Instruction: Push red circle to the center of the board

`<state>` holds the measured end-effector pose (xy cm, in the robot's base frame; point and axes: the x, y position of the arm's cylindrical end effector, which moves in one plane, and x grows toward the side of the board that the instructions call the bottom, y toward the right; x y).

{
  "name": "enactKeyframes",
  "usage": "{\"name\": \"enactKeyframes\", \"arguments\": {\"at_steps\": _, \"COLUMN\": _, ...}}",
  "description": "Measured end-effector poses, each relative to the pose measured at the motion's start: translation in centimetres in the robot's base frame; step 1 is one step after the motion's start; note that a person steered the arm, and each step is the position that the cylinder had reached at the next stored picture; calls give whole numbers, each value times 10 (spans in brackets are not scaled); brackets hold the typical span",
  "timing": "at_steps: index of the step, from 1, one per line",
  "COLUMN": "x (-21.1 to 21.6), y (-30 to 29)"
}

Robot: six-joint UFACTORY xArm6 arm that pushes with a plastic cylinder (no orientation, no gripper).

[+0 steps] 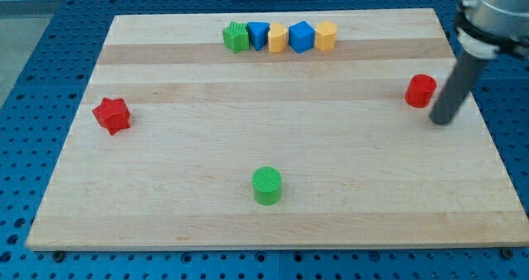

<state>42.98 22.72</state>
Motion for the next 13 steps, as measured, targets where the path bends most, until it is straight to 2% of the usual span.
{"name": "enactKeyframes", "arguments": {"at_steps": 1, "x": -5, "y": -2}}
{"name": "enactKeyframes", "arguments": {"at_steps": 2, "x": -37, "y": -2}}
{"name": "enactKeyframes", "arguments": {"at_steps": 4, "x": -41, "y": 14}}
{"name": "enactKeyframes", "arguments": {"at_steps": 6, "x": -79, "y": 8}}
{"name": "enactKeyframes", "arguments": {"at_steps": 9, "x": -74, "y": -13}}
{"name": "enactKeyframes", "arguments": {"at_steps": 13, "x": -55, "y": -95}}
